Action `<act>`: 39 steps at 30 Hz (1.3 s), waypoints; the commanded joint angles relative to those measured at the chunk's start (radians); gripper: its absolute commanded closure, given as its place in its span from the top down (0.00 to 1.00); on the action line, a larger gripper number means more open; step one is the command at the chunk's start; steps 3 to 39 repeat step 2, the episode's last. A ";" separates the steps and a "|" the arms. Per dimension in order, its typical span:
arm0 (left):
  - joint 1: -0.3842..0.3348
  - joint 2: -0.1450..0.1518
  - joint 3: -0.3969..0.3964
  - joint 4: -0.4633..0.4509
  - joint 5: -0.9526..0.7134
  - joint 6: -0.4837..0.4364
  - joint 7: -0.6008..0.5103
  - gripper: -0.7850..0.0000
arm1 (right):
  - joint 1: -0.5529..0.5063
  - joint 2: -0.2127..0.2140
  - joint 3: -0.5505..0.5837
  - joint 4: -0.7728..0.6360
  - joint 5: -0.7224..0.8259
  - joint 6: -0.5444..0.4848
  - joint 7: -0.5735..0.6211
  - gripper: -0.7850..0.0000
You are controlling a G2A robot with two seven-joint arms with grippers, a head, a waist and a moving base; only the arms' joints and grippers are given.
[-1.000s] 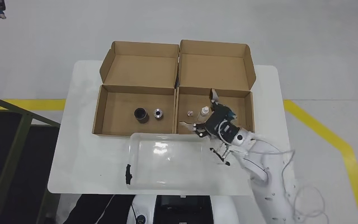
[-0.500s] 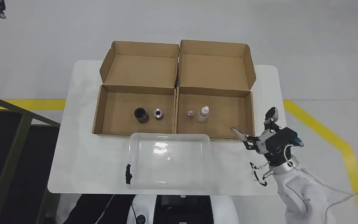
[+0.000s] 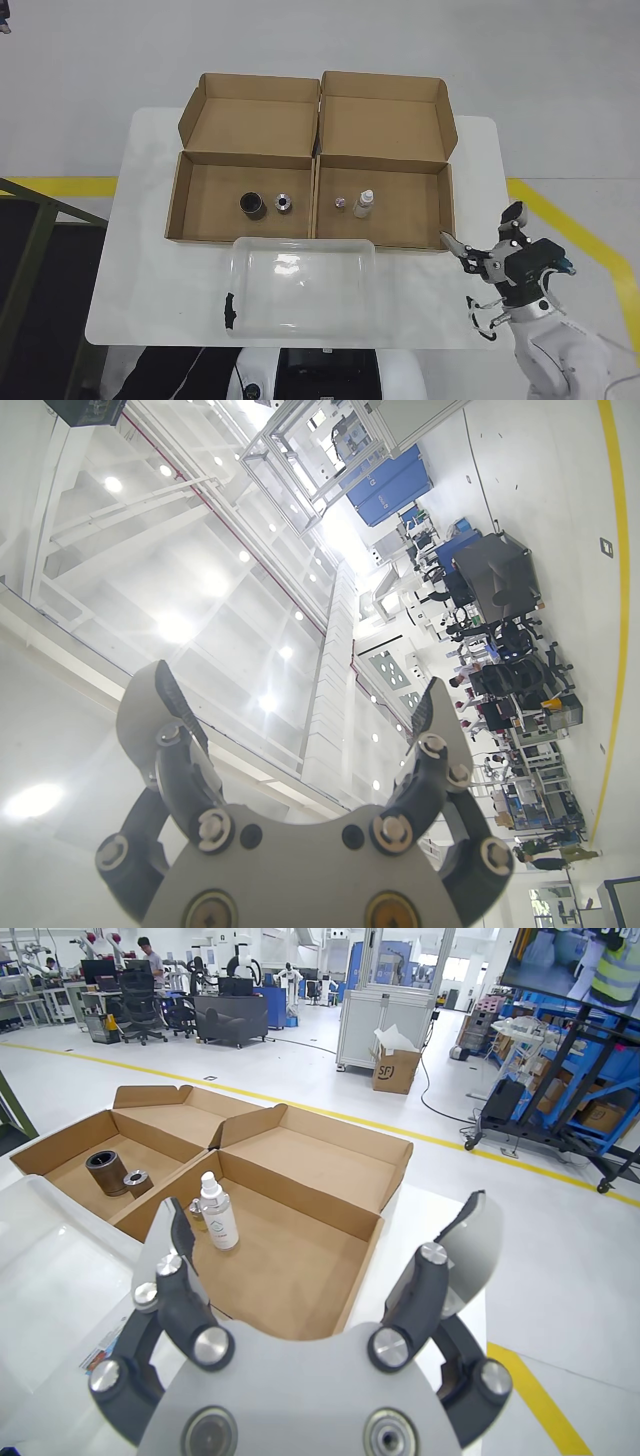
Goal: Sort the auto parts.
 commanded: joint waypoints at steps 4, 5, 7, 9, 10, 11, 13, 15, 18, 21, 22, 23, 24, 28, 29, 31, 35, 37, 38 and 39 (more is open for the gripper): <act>0.000 0.000 0.000 0.000 0.000 0.000 0.000 1.00 | 0.000 0.000 0.000 0.000 0.000 0.000 0.000 1.00; 0.000 0.000 0.000 0.000 0.000 0.000 0.000 1.00 | 0.000 0.000 0.000 0.000 0.000 0.000 0.000 1.00; 0.000 0.000 0.000 0.000 0.000 0.000 0.000 1.00 | 0.000 0.000 0.000 0.000 0.000 0.000 0.000 1.00; 0.000 0.000 0.000 0.000 0.000 0.000 0.000 1.00 | 0.000 0.000 0.000 0.000 0.000 0.000 0.000 1.00; 0.000 0.000 0.000 0.000 0.000 0.000 0.000 1.00 | 0.000 0.000 0.000 0.000 0.000 0.000 0.000 1.00; 0.000 0.000 0.000 0.000 0.000 0.000 0.000 1.00 | 0.000 0.000 0.000 0.000 0.000 0.000 0.000 1.00; 0.000 0.000 0.000 0.000 0.000 0.000 0.000 1.00 | 0.000 0.000 0.000 0.000 0.000 0.000 0.000 1.00; 0.000 0.000 0.000 0.000 0.000 0.000 0.000 1.00 | 0.000 0.000 0.000 0.000 0.000 0.000 0.000 1.00; 0.000 0.000 0.000 0.000 0.000 0.000 0.000 1.00 | 0.000 0.000 0.000 0.000 0.000 0.000 0.000 1.00; 0.000 0.000 0.000 0.000 0.000 0.000 0.000 1.00 | 0.000 0.000 0.000 0.000 0.000 0.000 0.000 1.00; 0.000 0.000 0.000 0.000 0.000 0.000 0.000 1.00 | 0.000 0.000 0.000 0.000 0.000 0.000 0.000 1.00; 0.000 0.000 0.000 0.000 0.000 0.000 0.000 1.00 | 0.000 0.000 0.000 0.000 0.000 0.000 0.000 1.00; 0.000 0.000 0.000 0.000 0.000 0.000 0.000 1.00 | 0.000 0.000 0.000 0.000 0.000 0.000 0.000 1.00; 0.000 0.000 0.000 0.000 0.000 0.000 0.000 1.00 | 0.000 0.000 0.000 0.000 0.000 0.000 0.000 1.00; 0.000 0.000 0.000 0.000 0.000 0.000 0.000 1.00 | 0.000 0.000 0.000 0.000 0.000 0.000 0.000 1.00; 0.000 0.000 0.000 0.000 0.000 0.000 0.000 1.00 | 0.000 0.000 0.000 0.000 0.000 0.000 0.000 1.00; 0.000 0.000 0.000 0.000 0.000 0.000 0.000 1.00 | 0.000 0.000 0.000 0.000 0.000 0.000 0.000 1.00; 0.000 0.000 0.000 0.000 0.000 0.000 0.000 1.00 | 0.000 0.000 0.000 0.000 0.000 0.000 0.000 1.00; 0.000 0.000 0.000 0.000 0.000 0.000 0.000 1.00 | 0.000 0.000 0.000 0.000 0.000 0.000 0.000 1.00; 0.000 0.000 0.000 0.000 0.000 0.000 0.000 1.00 | 0.000 0.000 0.000 0.000 0.000 0.000 0.000 1.00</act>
